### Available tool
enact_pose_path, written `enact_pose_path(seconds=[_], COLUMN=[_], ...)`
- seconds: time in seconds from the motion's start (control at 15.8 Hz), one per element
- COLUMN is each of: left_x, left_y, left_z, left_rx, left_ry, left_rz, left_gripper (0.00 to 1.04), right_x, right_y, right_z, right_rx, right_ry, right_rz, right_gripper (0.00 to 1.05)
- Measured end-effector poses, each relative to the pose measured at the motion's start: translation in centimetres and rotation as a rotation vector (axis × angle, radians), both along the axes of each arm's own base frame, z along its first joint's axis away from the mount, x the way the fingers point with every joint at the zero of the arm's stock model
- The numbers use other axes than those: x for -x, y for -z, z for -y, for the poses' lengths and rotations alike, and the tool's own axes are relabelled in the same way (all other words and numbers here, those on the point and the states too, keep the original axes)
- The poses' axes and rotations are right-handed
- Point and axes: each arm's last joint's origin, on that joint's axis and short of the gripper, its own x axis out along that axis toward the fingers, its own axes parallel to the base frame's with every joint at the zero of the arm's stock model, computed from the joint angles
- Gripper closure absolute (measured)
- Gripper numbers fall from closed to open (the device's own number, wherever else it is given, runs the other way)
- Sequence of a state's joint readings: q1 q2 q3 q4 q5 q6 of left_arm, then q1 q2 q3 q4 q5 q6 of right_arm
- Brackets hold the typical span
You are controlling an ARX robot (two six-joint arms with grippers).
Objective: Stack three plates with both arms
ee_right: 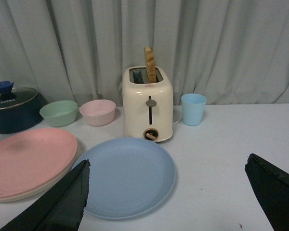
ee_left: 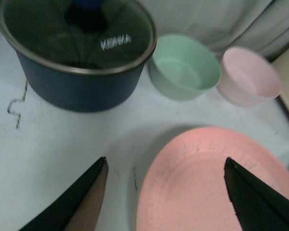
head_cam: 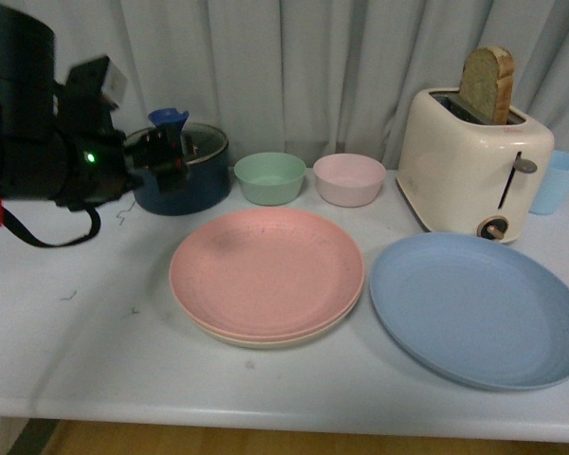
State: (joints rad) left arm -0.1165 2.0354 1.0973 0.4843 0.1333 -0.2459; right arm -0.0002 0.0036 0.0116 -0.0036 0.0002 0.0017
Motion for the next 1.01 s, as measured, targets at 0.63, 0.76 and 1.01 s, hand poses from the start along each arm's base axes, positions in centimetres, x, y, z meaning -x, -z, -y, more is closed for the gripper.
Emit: enact_pose_path(seconds=[0.63, 0.76, 1.01], left_x=[14.5, 16.9, 21.1], left_y=[-6.4, -5.5, -4.4], left_z=[-3.1, -3.5, -5.1], left_rx=[-0.226, -0.227, -0.231], left_ry=[-0.204, -0.187, -0.192], left_rz=[0.486, 0.474, 0.470], left_gripper=[0.69, 0.91, 1.03], right_x=[0.0, 0.0, 0.0], right_y=[0.0, 0.0, 0.0], right_z=[0.0, 0.0, 0.0], right_rx=[0.000, 0.000, 0.000], right_ry=[0.000, 0.000, 0.000], right_rz=[0.000, 0.000, 0.000], right_gripper=[0.06, 0.06, 0.06])
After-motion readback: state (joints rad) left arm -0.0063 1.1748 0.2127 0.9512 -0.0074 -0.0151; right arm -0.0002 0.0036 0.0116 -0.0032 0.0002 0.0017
